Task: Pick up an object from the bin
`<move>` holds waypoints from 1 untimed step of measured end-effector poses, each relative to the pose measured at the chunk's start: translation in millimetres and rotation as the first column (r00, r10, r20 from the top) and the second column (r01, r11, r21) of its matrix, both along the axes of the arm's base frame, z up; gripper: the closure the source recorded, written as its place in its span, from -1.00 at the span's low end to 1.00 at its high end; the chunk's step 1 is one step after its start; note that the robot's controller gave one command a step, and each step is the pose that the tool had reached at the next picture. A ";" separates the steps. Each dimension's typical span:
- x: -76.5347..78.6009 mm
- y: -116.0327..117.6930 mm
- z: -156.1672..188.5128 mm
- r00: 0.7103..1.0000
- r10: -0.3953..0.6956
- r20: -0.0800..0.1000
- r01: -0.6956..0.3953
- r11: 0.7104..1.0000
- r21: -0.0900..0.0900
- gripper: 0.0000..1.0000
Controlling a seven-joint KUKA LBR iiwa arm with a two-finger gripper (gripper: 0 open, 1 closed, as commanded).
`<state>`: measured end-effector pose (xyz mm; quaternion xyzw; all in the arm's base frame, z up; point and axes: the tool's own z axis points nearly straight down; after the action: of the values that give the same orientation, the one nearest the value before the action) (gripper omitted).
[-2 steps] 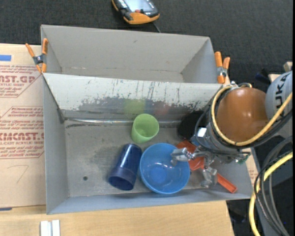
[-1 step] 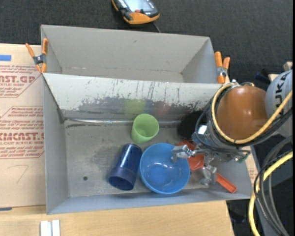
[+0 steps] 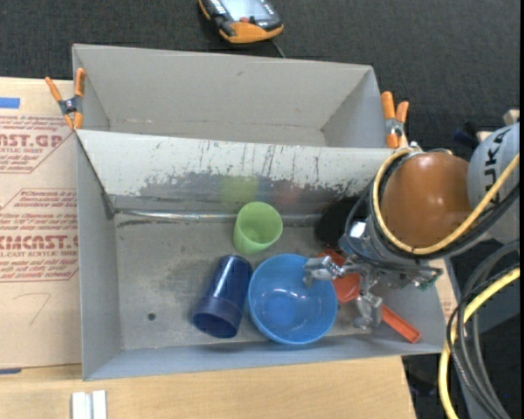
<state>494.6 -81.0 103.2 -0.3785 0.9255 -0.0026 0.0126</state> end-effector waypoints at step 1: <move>6.5 -55.1 -30.7 0.983 0.186 0.006 -0.186 0.983 0.006 1.00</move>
Offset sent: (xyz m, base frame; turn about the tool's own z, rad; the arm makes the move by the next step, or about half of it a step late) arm 0.0000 0.0000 0.0000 0.0000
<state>501.1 -136.0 72.4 -0.4632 0.8861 0.0009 0.0164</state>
